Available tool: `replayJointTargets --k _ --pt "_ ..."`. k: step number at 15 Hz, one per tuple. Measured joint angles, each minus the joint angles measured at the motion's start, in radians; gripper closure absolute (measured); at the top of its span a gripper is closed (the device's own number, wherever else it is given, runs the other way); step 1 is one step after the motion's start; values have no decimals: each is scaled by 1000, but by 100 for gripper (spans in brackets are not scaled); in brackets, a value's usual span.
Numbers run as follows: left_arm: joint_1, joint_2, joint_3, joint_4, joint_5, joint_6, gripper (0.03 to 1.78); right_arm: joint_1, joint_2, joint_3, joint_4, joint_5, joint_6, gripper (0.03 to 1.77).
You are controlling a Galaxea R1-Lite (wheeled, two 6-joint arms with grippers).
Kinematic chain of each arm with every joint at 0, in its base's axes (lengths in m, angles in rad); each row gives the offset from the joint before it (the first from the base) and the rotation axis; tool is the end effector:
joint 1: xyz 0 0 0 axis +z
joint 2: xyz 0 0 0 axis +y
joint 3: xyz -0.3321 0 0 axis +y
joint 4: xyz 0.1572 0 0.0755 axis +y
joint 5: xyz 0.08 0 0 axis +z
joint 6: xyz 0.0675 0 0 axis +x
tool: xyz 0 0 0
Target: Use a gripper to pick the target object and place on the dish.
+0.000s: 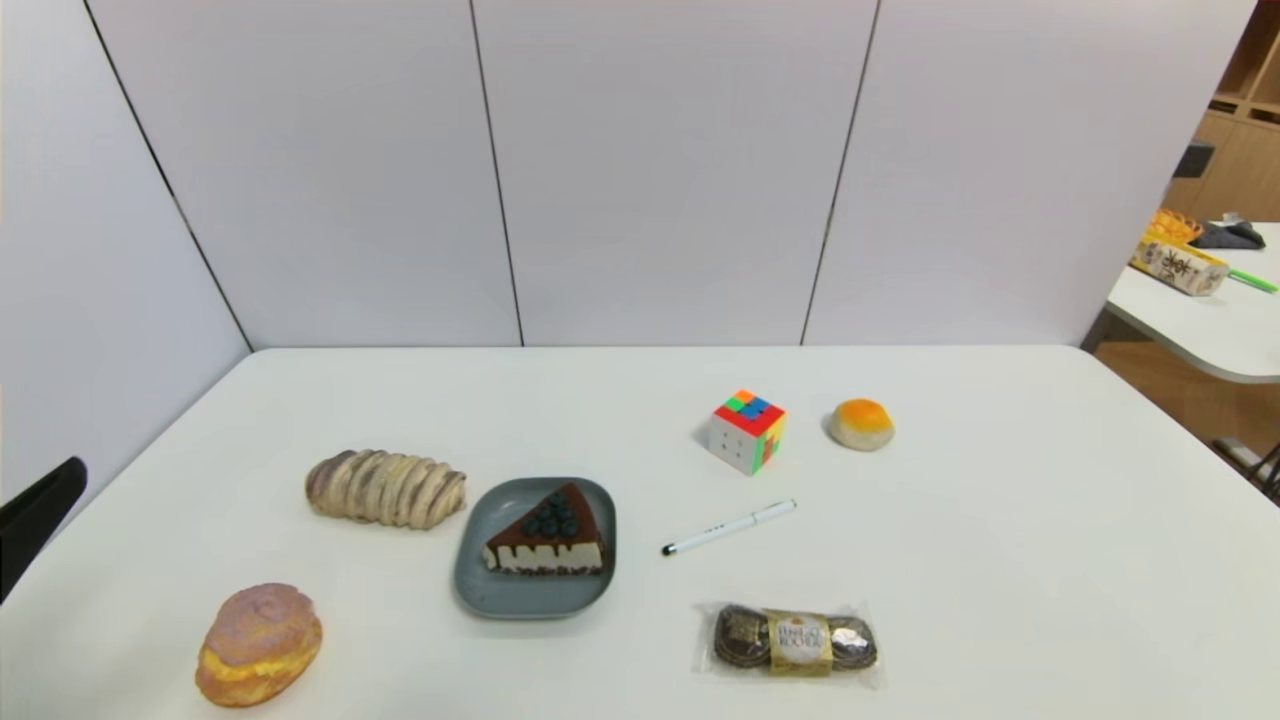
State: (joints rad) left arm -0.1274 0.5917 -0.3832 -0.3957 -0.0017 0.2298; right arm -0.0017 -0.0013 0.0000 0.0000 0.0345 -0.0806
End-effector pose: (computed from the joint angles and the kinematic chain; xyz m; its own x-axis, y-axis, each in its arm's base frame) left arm 0.0384 -0.0050 0.2540 0.9743 -0.1265 0.1861 0.0833 0.9710 0.2241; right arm -0.0275 0.0024 0.0755 0.9995 0.0328 0.0013 -0.0326 0.9962 -0.0806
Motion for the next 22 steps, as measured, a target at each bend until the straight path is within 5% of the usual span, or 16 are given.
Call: replayJointTargets --k 3,10,14,18,22 --pt "96 -138 116 5 -1 -3 12 0 0 0 0 0 0 9" --pt "149 -384 357 73 -12 -9 12 0 0 0 0 0 0 9" --pt "151 -408 381 191 -14 -16 12 0 0 0 0 0 0 9" --pt "165 -381 383 147 -19 -16 12 0 0 0 0 0 0 9" --pt "162 -414 383 234 -21 -19 12 0 0 0 0 0 0 9"
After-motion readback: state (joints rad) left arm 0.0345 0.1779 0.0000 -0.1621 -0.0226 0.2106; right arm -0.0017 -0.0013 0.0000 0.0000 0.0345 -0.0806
